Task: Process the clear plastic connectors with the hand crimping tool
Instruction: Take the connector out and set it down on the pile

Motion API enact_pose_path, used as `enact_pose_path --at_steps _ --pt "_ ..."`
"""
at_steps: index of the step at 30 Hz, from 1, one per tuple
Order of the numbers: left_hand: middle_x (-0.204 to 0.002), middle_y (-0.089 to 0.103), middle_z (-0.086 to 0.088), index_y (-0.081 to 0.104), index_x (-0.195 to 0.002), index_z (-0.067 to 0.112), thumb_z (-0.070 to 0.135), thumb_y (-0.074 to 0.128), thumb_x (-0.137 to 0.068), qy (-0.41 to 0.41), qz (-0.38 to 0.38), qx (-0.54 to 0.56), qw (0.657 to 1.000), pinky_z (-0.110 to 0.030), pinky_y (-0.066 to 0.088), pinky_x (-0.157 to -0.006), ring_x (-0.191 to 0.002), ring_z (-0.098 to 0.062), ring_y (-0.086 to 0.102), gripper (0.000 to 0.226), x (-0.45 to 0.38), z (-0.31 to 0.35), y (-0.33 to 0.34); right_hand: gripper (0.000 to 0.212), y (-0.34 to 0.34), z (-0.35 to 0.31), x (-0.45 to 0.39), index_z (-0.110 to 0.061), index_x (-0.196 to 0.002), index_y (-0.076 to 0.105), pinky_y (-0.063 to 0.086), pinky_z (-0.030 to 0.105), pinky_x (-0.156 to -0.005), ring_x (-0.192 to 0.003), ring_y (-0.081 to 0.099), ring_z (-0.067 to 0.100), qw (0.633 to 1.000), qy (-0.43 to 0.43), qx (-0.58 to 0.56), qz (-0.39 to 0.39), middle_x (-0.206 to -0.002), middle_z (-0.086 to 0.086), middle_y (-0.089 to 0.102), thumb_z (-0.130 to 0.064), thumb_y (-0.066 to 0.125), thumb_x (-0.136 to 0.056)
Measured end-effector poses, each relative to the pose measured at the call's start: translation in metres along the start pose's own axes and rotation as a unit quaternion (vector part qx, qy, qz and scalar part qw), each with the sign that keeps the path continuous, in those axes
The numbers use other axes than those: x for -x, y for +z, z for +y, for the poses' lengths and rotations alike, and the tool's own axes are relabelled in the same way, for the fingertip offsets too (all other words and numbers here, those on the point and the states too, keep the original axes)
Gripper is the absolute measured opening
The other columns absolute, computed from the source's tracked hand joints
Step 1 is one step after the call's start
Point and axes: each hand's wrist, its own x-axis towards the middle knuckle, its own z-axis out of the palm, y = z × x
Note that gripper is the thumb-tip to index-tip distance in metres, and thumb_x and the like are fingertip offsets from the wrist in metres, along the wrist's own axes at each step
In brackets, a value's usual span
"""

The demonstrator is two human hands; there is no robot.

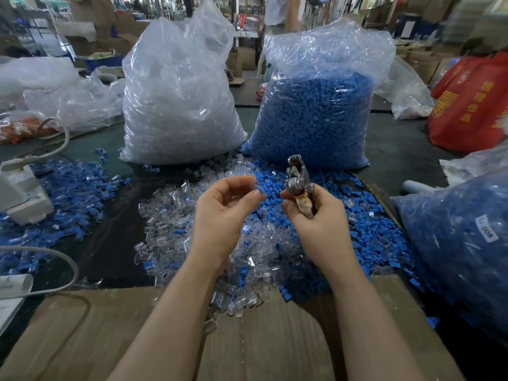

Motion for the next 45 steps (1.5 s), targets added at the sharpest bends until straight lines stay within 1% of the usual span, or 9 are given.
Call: enact_pose_path --at_steps 3,7,13,22,27,32,38,42,45 --pt "-0.09 0.073 -0.005 0.07 -0.101 0.011 0.002 0.075 -0.081 0.011 -0.001 0.001 1.0 -0.024 0.056 -0.08 -0.087 -0.017 0.07 0.022 -0.0011 0.0002 -0.0007 0.02 -0.0065 0.0034 -0.0018 -0.023 -0.09 0.067 0.054 0.052 -0.074 -0.076 0.064 0.023 0.998 0.012 0.052 -0.021 -0.078 -0.002 0.069 -0.037 0.062 -0.077" --pt "-0.091 0.072 -0.004 0.069 -0.1 0.011 -0.002 0.073 -0.082 0.03 -0.01 -0.005 0.999 -0.027 0.056 -0.084 -0.087 -0.013 0.068 0.022 -0.0016 0.0005 -0.0018 0.018 -0.0066 0.0046 -0.0015 -0.026 -0.094 0.065 0.053 0.051 -0.073 -0.076 0.061 0.021 0.99 0.013 0.114 -0.08 -0.079 -0.006 0.067 -0.037 0.061 -0.08" --pt "-0.088 0.072 0.002 0.067 -0.099 0.012 -0.007 0.069 -0.084 0.049 -0.028 -0.008 0.998 -0.025 0.056 -0.085 -0.086 -0.008 0.068 0.025 -0.0009 0.0018 -0.0007 0.012 -0.0043 0.0072 -0.0007 -0.029 -0.098 0.063 0.053 0.046 -0.07 -0.072 0.06 0.017 0.984 0.012 0.135 -0.112 -0.076 -0.009 0.065 -0.028 0.065 -0.086" --pt "-0.087 0.074 0.002 0.068 -0.1 0.011 -0.007 0.072 -0.08 0.059 -0.035 -0.012 0.998 -0.023 0.056 -0.082 -0.086 -0.009 0.07 0.027 -0.0016 0.0016 -0.0024 0.007 -0.0045 0.0063 0.0001 -0.025 -0.092 0.063 0.052 0.047 -0.07 -0.073 0.06 0.019 0.978 0.001 0.168 -0.121 -0.076 -0.006 0.065 -0.024 0.061 -0.085" --pt "-0.089 0.074 0.0 0.069 -0.099 0.012 -0.006 0.073 -0.08 0.053 -0.037 -0.018 0.998 -0.024 0.056 -0.081 -0.086 -0.01 0.07 0.027 -0.002 0.0014 -0.0047 0.016 -0.0039 0.0044 0.0011 -0.026 -0.092 0.064 0.052 0.045 -0.067 -0.071 0.059 0.019 0.976 0.006 0.184 -0.115 -0.075 -0.004 0.066 -0.019 0.059 -0.079" --pt "-0.088 0.074 0.001 0.069 -0.098 0.013 -0.004 0.073 -0.08 0.051 -0.04 -0.024 0.998 -0.024 0.057 -0.083 -0.086 -0.009 0.07 0.026 -0.0022 0.0014 -0.0066 0.018 -0.0027 0.0019 0.0018 -0.023 -0.089 0.064 0.052 0.045 -0.067 -0.072 0.059 0.02 0.974 0.003 0.199 -0.111 -0.076 -0.003 0.067 -0.023 0.054 -0.075" --pt "-0.087 0.074 0.005 0.068 -0.098 0.014 -0.006 0.072 -0.082 0.05 -0.043 -0.031 0.997 -0.022 0.055 -0.08 -0.085 -0.007 0.069 0.026 -0.0026 -0.0002 -0.0075 0.013 -0.0015 0.0043 0.0015 -0.023 -0.089 0.063 0.051 0.043 -0.063 -0.068 0.057 0.018 0.97 -0.005 0.221 -0.106 -0.071 -0.004 0.064 -0.018 0.057 -0.078" --pt "-0.088 0.074 0.005 0.068 -0.1 0.014 -0.005 0.072 -0.082 0.051 -0.043 -0.032 0.997 -0.02 0.054 -0.079 -0.086 -0.006 0.069 0.026 -0.0024 -0.0003 -0.0077 0.016 -0.0016 0.0041 0.0016 -0.024 -0.092 0.06 0.05 0.041 -0.065 -0.069 0.056 0.016 0.968 -0.002 0.22 -0.118 -0.073 -0.005 0.064 -0.023 0.055 -0.077" --pt "-0.088 0.075 0.004 0.068 -0.1 0.013 -0.006 0.072 -0.082 0.059 -0.042 -0.037 0.997 -0.018 0.054 -0.079 -0.086 -0.007 0.07 0.027 -0.0028 0.0008 -0.0066 0.022 -0.0023 0.003 0.002 -0.026 -0.092 0.058 0.047 0.038 -0.061 -0.065 0.054 0.014 0.971 0.003 0.205 -0.121 -0.07 -0.005 0.061 -0.031 0.05 -0.072"
